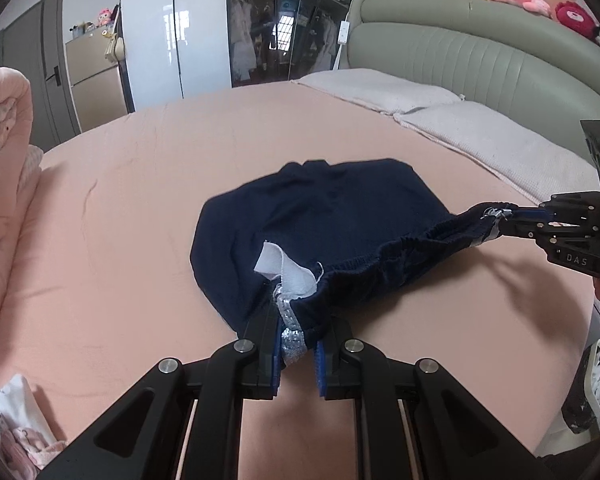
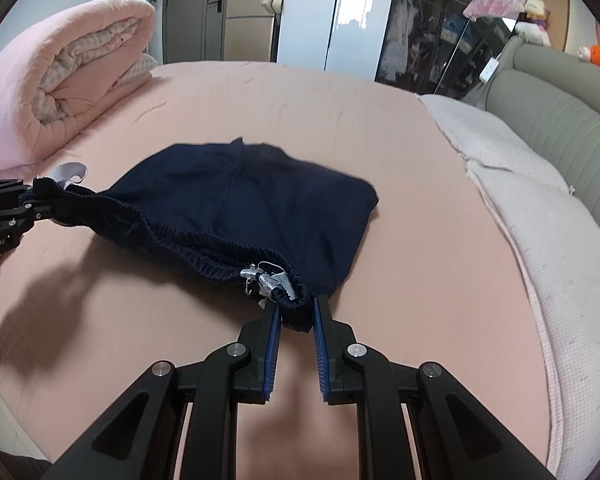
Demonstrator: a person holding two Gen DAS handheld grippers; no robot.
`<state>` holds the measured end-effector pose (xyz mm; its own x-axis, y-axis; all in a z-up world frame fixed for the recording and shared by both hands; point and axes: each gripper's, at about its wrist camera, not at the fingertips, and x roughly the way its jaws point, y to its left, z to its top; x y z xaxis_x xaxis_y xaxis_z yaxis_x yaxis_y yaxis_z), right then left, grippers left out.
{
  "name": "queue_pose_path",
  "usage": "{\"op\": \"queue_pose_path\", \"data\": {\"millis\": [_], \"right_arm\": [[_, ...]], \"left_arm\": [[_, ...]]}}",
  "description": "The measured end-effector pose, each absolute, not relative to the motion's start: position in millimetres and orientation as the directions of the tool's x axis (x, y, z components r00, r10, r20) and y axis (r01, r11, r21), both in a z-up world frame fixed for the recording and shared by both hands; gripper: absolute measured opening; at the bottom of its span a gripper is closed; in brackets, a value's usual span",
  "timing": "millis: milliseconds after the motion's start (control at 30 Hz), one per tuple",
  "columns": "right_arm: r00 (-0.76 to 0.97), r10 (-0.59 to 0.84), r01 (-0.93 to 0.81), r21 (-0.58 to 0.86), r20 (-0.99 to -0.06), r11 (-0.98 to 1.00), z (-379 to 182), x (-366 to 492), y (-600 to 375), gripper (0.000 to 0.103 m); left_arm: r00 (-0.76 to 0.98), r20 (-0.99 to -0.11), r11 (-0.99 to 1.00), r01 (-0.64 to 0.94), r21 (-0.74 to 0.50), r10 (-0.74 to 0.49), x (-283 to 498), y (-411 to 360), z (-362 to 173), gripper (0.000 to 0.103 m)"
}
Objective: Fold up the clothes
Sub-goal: 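Lower the held shorts onto the bed, laying them flat between both tools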
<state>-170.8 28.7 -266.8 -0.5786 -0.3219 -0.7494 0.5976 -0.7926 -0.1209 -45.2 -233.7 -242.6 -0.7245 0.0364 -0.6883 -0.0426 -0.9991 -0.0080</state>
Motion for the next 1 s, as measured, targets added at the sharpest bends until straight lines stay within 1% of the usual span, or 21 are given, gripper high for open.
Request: {"op": "queue_pose_path", "data": {"millis": [467,567,700,1000], "right_arm": [[-0.516,-0.310,0.612,-0.091,-0.799,-0.785,-287,-161,35,0.014],[-0.501,-0.305,0.611,-0.081,-0.810,-0.788,-292,-160,37,0.014],[-0.486,-0.296,0.609,-0.077,-0.822,-0.789,-298,-161,38,0.014],[-0.461,-0.291,0.613,-0.064,-0.839,-0.787,-307,-163,40,0.014]], "left_arm": [[-0.665,-0.746,-0.997,0.027,-0.066,0.032,-29,-240,-270,0.011],[-0.663,-0.748,-0.997,0.027,-0.076,0.039,-26,-243,-272,0.011],[-0.655,-0.755,-0.999,0.016,-0.041,0.021,-24,-242,-272,0.011],[-0.641,-0.768,-0.999,0.037,-0.035,0.003,-26,-248,-278,0.012]]}}
